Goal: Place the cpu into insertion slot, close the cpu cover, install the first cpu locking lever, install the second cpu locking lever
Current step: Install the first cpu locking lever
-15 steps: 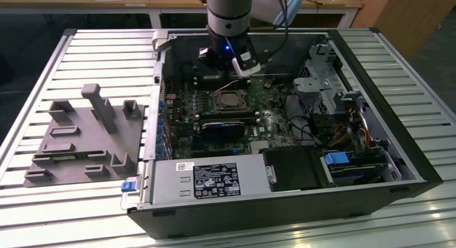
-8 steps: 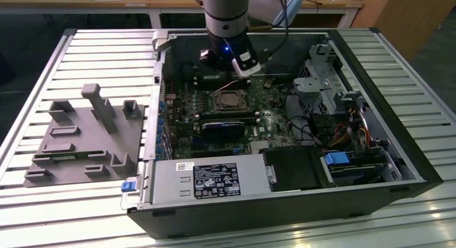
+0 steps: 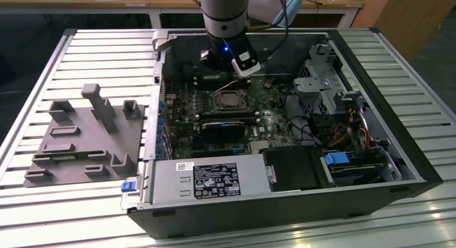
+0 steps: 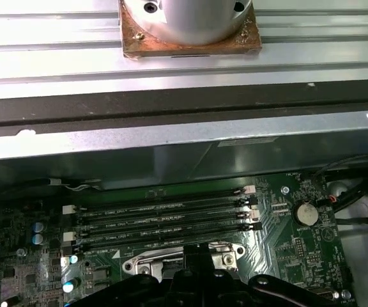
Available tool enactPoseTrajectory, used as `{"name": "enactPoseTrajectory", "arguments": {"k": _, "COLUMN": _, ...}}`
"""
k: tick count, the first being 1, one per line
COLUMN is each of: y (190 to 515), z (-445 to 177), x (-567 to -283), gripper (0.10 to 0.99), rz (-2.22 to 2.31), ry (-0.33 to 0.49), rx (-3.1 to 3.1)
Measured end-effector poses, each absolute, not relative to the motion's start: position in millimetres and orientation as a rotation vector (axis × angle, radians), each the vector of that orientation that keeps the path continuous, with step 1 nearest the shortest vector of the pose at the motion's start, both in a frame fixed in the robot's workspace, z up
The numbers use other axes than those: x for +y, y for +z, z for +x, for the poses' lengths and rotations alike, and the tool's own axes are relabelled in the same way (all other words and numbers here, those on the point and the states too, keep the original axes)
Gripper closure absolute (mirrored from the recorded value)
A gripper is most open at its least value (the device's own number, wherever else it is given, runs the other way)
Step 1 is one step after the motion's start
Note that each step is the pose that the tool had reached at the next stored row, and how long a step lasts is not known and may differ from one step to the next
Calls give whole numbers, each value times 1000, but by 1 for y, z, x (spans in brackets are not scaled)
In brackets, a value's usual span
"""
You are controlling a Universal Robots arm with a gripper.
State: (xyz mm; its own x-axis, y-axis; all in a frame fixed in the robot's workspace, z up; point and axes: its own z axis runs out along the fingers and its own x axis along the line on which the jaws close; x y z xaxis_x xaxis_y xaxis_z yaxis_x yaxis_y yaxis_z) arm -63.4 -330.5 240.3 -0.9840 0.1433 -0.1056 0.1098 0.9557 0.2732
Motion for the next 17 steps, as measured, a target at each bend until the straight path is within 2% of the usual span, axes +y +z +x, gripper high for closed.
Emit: {"name": "enactPoseTrajectory", "arguments": {"k": 17, "y": 233, "z": -63, "x": -328, "gripper": 980, "rz": 218, "ry": 385, "rx": 2981}}
